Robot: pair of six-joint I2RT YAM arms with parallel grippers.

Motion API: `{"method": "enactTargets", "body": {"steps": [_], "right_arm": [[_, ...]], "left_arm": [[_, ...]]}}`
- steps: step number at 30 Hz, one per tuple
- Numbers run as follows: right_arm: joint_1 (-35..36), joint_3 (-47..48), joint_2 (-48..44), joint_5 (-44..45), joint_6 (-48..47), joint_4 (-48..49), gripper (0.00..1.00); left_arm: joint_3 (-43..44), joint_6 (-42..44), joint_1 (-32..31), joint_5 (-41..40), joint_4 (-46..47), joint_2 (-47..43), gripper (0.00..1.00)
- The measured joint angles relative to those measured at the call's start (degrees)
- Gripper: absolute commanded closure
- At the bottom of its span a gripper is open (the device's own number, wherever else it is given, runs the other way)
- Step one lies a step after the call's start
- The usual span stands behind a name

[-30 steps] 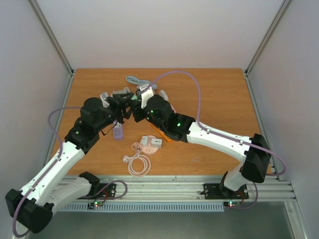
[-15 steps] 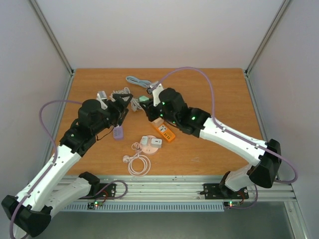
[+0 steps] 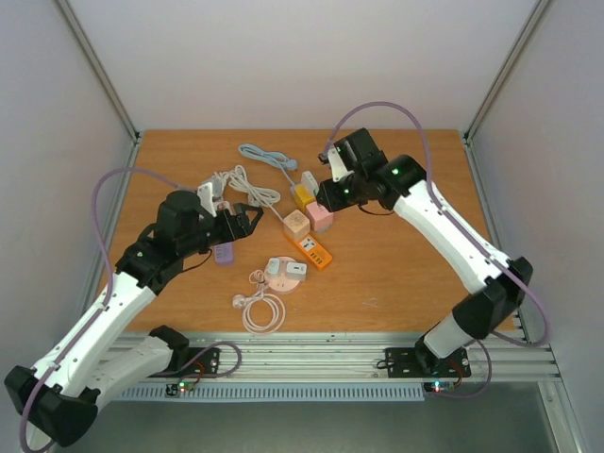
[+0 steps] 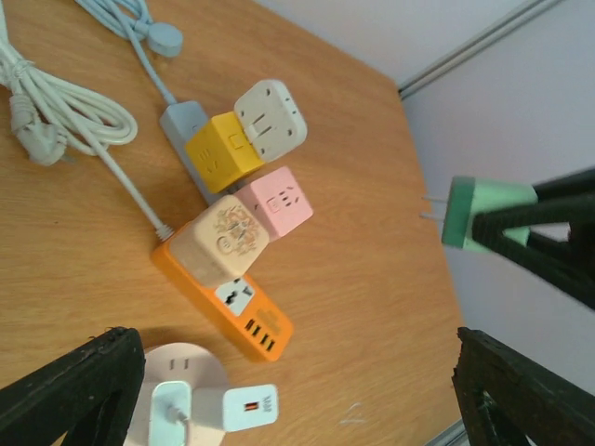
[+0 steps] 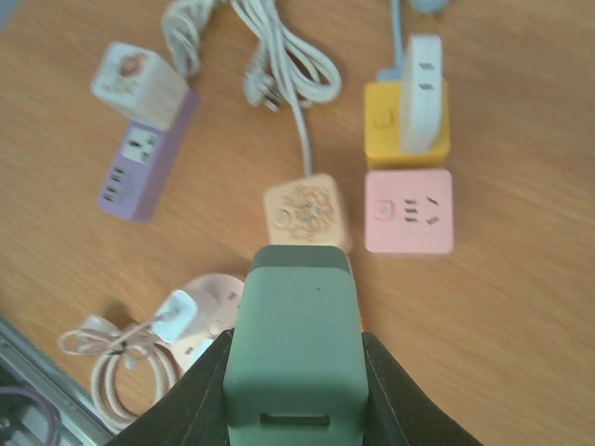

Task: Insert the plug

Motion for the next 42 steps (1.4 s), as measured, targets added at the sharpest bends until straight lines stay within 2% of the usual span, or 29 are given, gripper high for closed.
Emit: {"method": "enactTargets", "body": {"steps": [10,21,36,42], "right_arm": [[-7.1,15.8,18.0,-4.6,-5.2,-15.3,0.97],[-7.5,28.0,28.7,-5.2,-9.0,-26.4,0.96],[-7.5,45.2,44.1,-2.3,-9.8,-35.6,0.94],[-7.5,48.3,47.4,-2.3,-9.8,-36.5,0.94]], "left_arm": [[0.0,9.8,0.0,-1.4,-8.8,-4.0,0.08],[0.9,16.3,0.0,-6.0,-14.7,-8.5,0.07],[0.7,18.5,0.0,-6.1,-14.7,-8.2,0.07],[0.2,19.0,0.0,-6.5,-14.7,-7.9,0.07]]}}
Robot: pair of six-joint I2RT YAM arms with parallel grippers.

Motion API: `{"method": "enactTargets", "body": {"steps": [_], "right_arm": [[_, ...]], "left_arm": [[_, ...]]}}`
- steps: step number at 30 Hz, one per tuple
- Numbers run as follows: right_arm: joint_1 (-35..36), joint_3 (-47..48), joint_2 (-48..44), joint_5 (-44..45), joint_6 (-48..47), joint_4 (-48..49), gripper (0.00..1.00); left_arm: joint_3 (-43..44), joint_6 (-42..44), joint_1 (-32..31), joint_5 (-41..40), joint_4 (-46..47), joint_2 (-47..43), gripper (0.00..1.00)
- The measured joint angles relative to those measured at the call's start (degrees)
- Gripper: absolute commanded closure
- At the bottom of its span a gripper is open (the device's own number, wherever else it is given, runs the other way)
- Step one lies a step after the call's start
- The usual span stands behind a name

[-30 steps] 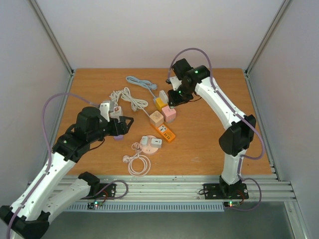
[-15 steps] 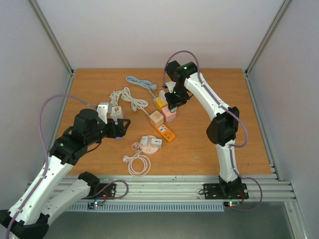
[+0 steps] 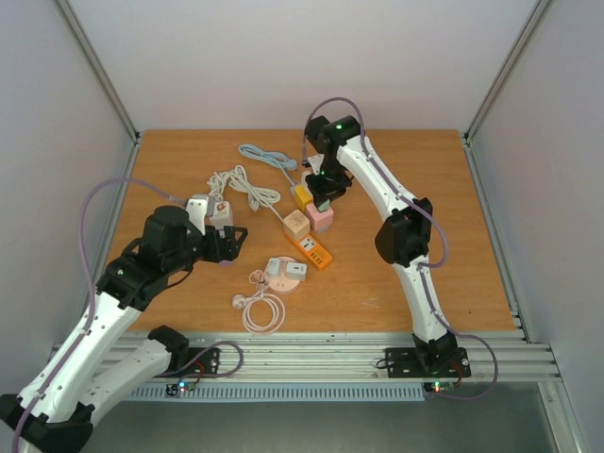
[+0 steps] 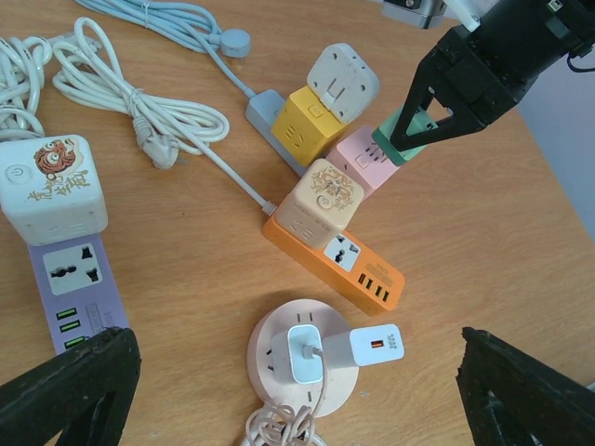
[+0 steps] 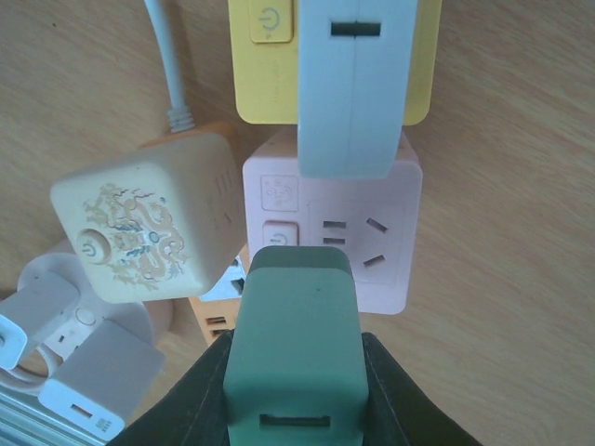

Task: Insert the plug

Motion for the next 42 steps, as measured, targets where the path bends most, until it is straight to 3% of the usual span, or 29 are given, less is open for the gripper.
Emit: {"method": "enactTargets", "body": {"steps": [42], "right_arm": [[-0.4,2.8,3.3,2.1,2.2,-1.6,0.98]], "left_arm": [[-1.0,0.9,0.0,-1.7,-0.2,1.2,0.06]]}}
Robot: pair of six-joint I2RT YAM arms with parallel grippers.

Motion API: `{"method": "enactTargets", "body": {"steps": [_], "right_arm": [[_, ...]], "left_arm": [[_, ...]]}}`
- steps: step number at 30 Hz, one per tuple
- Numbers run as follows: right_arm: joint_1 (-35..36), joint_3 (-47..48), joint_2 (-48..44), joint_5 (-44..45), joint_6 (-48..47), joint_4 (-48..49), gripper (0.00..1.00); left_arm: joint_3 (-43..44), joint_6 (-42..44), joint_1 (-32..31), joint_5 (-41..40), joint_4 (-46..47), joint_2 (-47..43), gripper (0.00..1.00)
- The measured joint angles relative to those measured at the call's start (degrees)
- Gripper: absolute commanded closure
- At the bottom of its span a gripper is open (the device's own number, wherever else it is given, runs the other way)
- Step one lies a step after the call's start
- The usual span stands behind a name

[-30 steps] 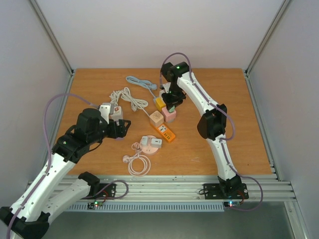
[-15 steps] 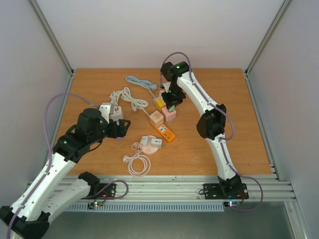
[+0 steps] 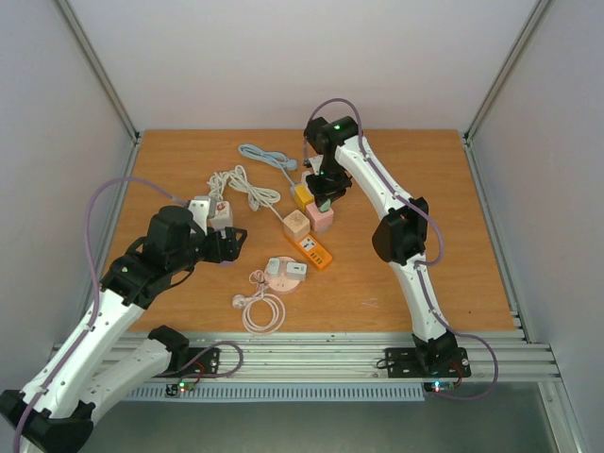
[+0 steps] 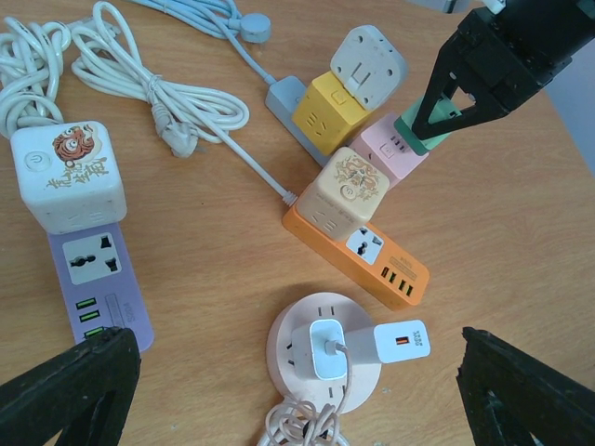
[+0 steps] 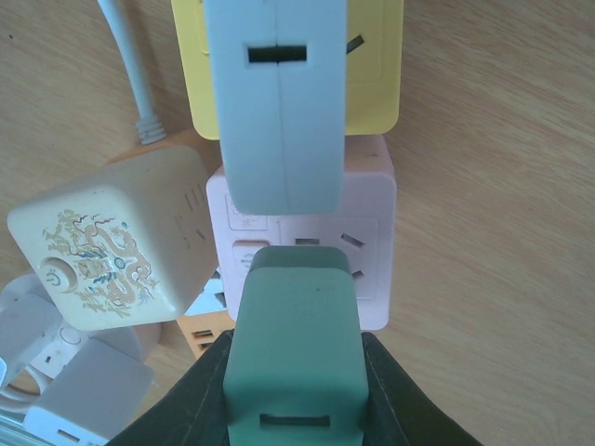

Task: Insert the plug

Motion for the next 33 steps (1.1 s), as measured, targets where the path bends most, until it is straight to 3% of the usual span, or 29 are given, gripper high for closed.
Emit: {"method": "enactTargets", "body": {"steps": [24,33], "right_arm": [[0.0,-1.8,-0.3,0.6,1.0,2.5,0.98],[0.0,-7.9,-2.3,0.2,1.2,6.5,0.96]], "left_arm": [[0.0,0.0,0.0,-0.4,-0.1,0.2,0.06],[0.0,0.0,0.0,-0.4,-0.1,0.4,0.06]]}}
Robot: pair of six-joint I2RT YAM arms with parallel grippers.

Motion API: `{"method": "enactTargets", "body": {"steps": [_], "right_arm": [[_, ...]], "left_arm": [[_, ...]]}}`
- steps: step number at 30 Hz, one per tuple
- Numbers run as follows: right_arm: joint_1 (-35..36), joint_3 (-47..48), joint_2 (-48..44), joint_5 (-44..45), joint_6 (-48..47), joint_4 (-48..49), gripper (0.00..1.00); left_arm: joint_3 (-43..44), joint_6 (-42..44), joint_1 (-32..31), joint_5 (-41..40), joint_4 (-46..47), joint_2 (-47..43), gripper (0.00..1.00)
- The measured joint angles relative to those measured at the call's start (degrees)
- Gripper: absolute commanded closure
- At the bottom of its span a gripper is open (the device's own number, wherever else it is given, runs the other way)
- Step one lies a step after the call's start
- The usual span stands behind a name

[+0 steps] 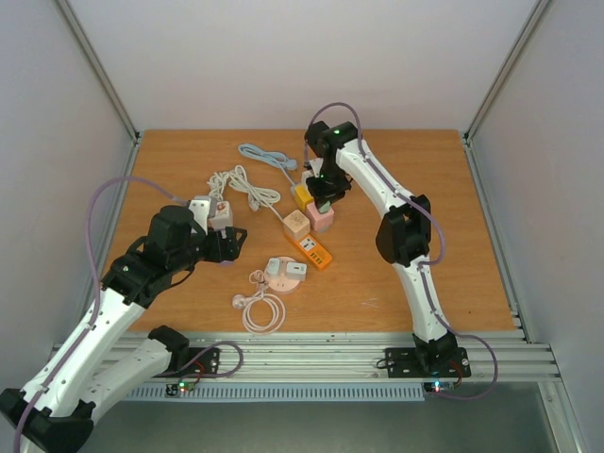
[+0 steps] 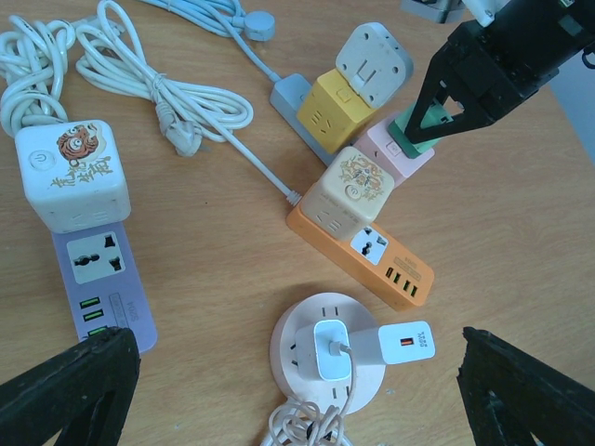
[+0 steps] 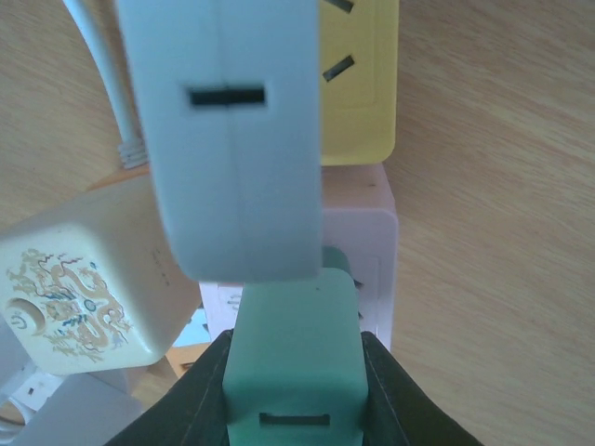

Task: Insert the plug

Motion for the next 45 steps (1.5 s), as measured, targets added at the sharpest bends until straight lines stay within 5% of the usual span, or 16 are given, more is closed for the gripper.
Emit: {"method": "enactTargets", "body": {"steps": [6,14,23,31,45], "right_arm": [[0.0,-4.9,-2.3,0.2,0.3,3.7,0.93],[0.5,-5.7,-3.1,1.2,0.7,4.5,0.67],[1.3,-8.3,-5.2,2.6,2.6,6.4,0.55],[1.4,-12.2,-14.5,2.6,3.0,9.6,0.57],[1.4,-16.9,-13.6,3.0,2.9,12.3,0.59]], "left_arm": [[0.0,0.0,0.0,0.0,0.0,0.1,0.06],[0.0,0.0,0.0,-0.2,0.0,0.7,0.06],[0.0,0.0,0.0,-0.6,0.0,1.1,0.06],[0.0,0.0,0.0,-0.9,0.0,1.1,0.06],[0.0,0.0,0.0,-1.1,0.0,1.2,0.06]]}}
